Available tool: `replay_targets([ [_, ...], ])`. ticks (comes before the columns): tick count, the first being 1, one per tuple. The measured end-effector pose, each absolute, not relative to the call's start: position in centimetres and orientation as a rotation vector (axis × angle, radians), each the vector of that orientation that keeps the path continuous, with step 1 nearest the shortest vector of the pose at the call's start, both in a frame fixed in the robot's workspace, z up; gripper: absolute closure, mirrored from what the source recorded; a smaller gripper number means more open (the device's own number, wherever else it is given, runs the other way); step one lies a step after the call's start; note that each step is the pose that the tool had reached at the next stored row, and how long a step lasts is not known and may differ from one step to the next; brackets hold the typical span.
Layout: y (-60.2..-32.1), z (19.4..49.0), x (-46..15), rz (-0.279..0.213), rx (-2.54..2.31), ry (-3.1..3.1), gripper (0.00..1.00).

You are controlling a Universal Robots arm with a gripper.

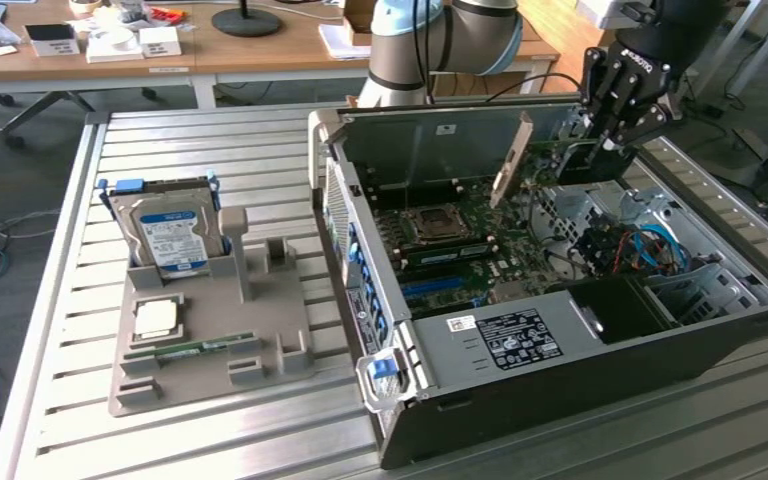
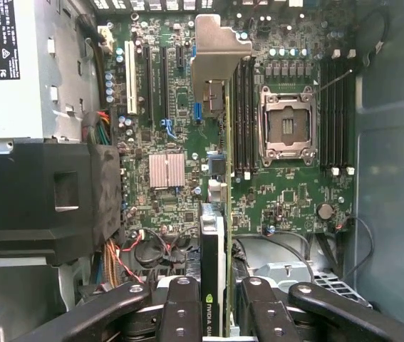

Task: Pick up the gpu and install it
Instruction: 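Insert the gpu into the slot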

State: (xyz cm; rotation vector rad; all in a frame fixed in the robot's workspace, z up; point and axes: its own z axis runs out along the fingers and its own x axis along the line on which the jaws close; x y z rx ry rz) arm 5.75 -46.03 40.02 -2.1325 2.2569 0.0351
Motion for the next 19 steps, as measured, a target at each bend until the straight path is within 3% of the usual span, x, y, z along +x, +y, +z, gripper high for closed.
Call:
replay_targets([
  [19,-46.0,40.0,4.4,0.035,-2.132,2.257,0.73],
])
